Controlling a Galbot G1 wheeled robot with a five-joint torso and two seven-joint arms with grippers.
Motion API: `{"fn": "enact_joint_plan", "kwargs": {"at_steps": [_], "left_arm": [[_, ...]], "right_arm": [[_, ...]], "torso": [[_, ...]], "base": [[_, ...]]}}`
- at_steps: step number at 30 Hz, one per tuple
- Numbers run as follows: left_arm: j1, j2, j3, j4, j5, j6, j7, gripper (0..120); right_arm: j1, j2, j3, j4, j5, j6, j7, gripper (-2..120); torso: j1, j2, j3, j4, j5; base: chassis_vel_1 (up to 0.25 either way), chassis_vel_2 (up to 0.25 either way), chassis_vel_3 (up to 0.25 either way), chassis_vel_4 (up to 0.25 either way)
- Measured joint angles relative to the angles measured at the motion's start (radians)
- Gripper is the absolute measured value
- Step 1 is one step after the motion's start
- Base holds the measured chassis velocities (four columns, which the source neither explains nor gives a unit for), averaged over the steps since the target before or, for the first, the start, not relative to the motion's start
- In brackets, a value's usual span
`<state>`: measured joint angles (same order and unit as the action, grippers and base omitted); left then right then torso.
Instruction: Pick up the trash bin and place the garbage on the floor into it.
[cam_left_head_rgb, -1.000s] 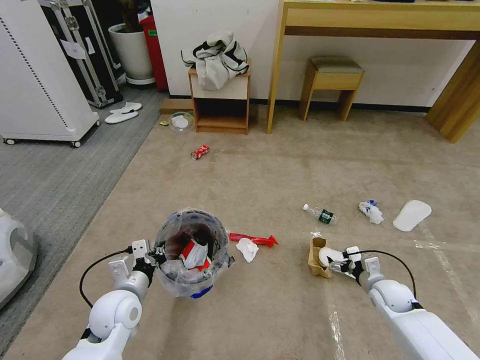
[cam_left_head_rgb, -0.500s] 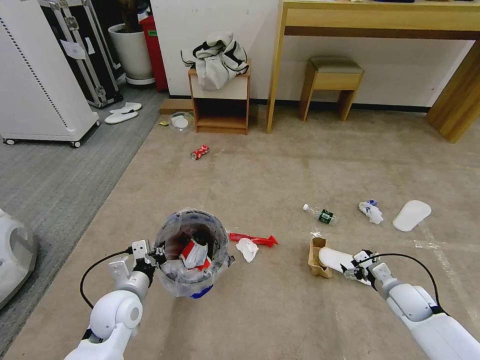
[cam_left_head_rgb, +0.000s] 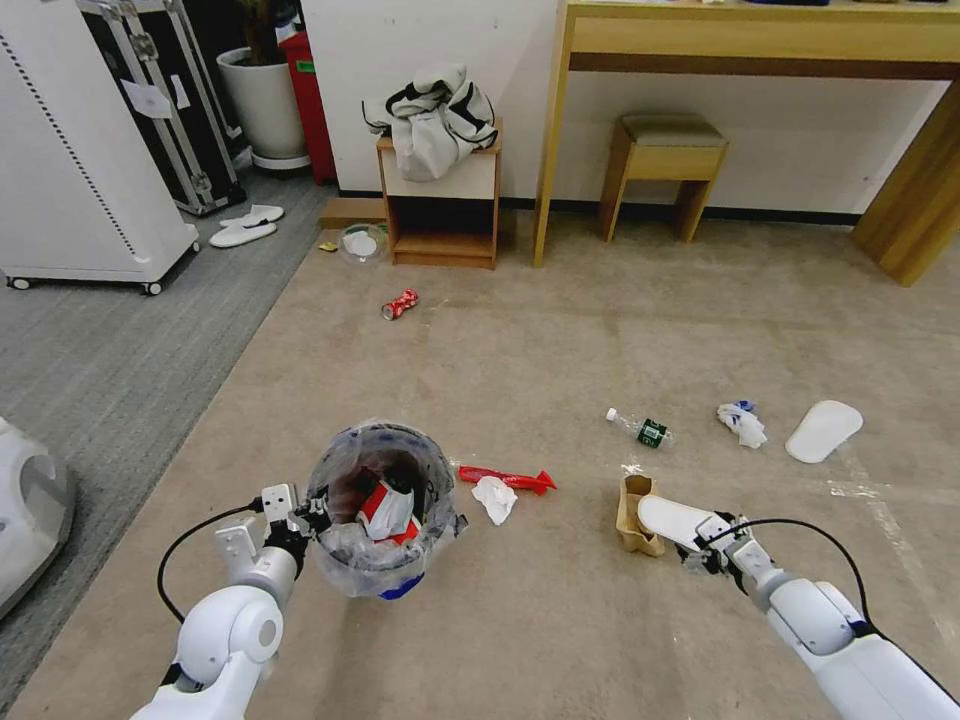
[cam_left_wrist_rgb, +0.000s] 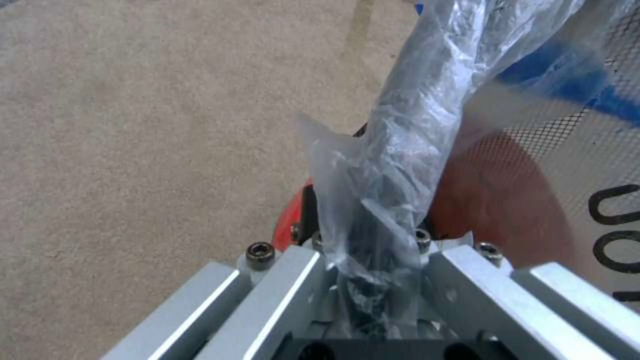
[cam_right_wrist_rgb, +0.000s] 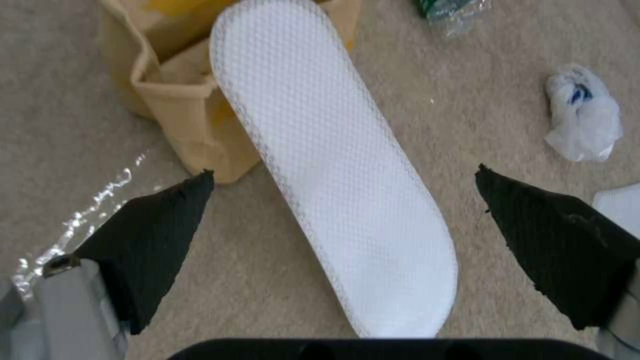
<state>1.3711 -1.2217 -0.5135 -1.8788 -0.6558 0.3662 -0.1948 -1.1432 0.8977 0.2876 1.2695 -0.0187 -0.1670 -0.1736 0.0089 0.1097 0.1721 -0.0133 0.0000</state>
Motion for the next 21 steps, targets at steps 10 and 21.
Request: {"fn": "enact_joint_plan", "kwargs": {"at_steps": [10, 21], "left_arm": [[-0.003, 0.002, 0.000, 0.006, -0.001, -0.003, 0.006, 1], [-0.018, -0.004, 0.005, 0.023, -0.004, -0.005, 0.009, 1]], "right_arm": [[0.046, 0.005, -0.039, -0.066, -0.016, -0.009, 0.000, 100], [0.141, 0.020, -0.095, -0.170, -0.024, -0.006, 0.008, 100]], "torso": [[0.000, 0.000, 0.000, 0.0000, 0.0000], [0.000, 0.000, 0.000, 0.0000, 0.0001]], "base": [[0.000, 0.000, 0.000, 0.000], [0.000, 0.000, 0.000, 0.000]]}}
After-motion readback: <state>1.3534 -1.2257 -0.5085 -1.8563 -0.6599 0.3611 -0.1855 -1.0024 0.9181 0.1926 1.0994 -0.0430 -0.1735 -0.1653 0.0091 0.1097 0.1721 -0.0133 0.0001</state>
